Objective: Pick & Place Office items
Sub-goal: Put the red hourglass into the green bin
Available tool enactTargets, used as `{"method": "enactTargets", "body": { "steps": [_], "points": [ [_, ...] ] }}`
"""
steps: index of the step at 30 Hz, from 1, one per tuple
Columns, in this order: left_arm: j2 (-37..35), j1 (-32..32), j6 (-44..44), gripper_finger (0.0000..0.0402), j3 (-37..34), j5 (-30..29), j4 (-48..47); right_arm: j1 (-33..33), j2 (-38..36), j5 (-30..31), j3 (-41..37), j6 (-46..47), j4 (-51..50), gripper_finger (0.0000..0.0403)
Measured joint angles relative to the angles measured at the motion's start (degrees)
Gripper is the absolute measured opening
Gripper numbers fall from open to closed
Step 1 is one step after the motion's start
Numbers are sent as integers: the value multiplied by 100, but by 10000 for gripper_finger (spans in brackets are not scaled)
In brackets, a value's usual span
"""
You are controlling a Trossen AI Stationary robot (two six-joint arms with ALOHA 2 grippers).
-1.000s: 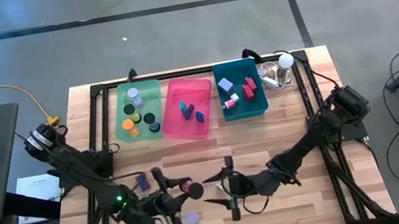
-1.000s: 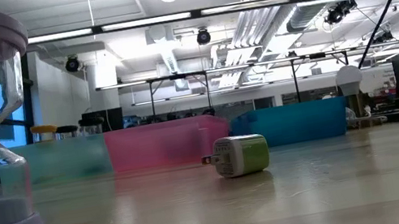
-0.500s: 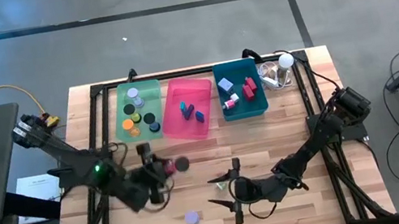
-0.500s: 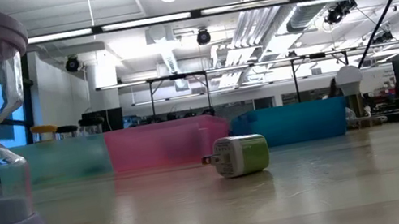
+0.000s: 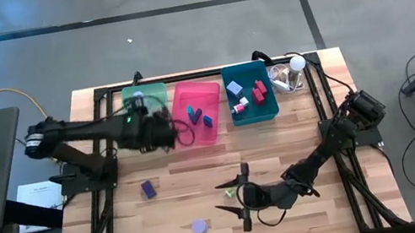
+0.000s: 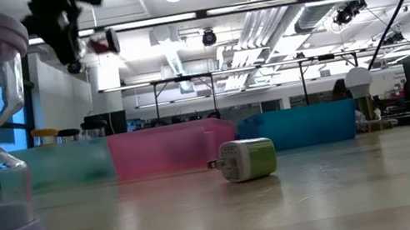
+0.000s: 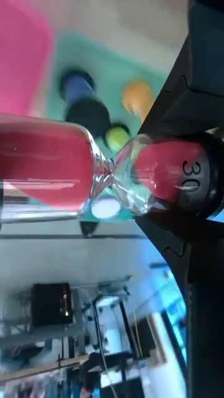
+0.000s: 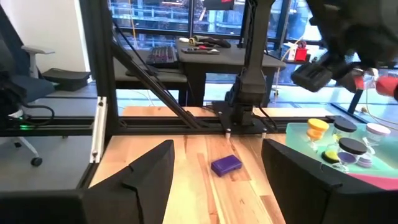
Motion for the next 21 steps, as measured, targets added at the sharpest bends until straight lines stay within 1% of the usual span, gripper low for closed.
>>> {"method": "enactTargets", "body": {
  "steps": [2, 5, 8, 14, 17, 21],
  "points": [
    [175, 391, 731, 166, 1, -94, -3, -31, 0, 1, 0, 37, -39, 231],
    [521, 928, 1538, 166, 2, -662, 13, -53, 0, 2, 0, 58, -130, 231],
    [788, 1419, 2383, 166, 16, -1010, -47, -78, 0, -3, 0, 60, -210, 231],
    [1353, 2099, 3815, 166, 26, -1787, -27, -82, 0, -11, 0, 56, -375, 231],
    [1608, 2339, 4357, 166, 26, -2092, 46, -84, 0, -14, 0, 57, -488, 231],
    [1893, 2613, 4570, 166, 26, -2236, 153, -83, 0, -18, 0, 176, -674, 231]
  ]
}}
